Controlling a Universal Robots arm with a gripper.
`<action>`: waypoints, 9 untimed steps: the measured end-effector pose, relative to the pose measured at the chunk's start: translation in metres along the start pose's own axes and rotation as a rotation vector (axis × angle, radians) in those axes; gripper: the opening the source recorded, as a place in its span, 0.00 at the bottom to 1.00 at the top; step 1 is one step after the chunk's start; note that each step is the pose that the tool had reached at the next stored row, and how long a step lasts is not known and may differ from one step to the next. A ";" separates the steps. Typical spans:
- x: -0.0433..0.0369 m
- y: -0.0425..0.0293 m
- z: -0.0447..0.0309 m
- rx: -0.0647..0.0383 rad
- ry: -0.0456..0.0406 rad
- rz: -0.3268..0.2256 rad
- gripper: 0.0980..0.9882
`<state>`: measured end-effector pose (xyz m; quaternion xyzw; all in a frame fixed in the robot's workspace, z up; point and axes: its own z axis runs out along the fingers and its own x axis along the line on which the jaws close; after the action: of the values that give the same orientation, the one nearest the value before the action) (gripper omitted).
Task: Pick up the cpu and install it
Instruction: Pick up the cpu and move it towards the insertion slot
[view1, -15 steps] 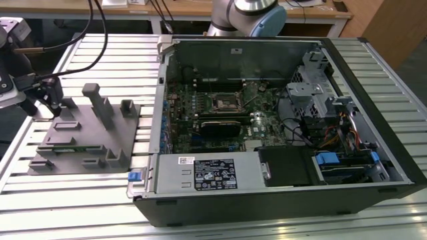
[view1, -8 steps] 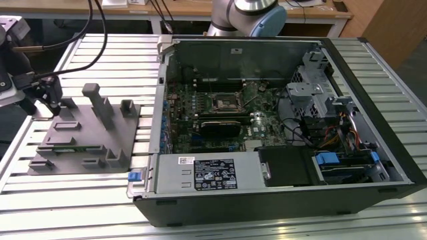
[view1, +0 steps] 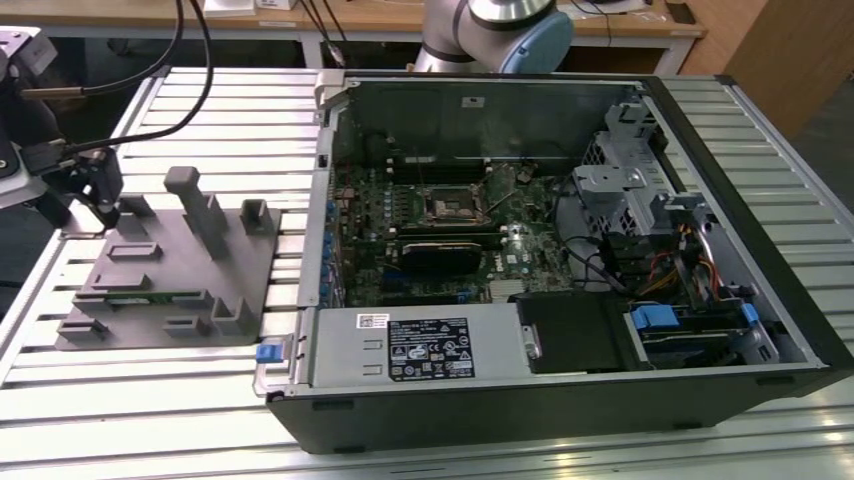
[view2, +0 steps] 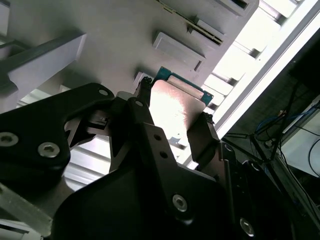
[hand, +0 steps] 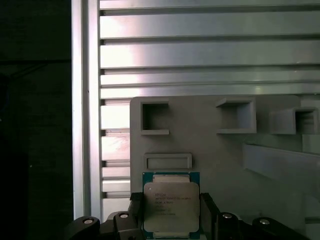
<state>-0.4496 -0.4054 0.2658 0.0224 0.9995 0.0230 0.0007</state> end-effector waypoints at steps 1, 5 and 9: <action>0.0000 0.0000 -0.0005 0.000 0.0000 0.000 0.50; 0.0000 0.0001 -0.0027 0.000 0.0001 0.000 0.50; 0.0000 0.0002 -0.0051 0.000 0.0000 0.000 0.50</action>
<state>-0.4496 -0.4054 0.2709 0.0224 0.9995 0.0230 0.0007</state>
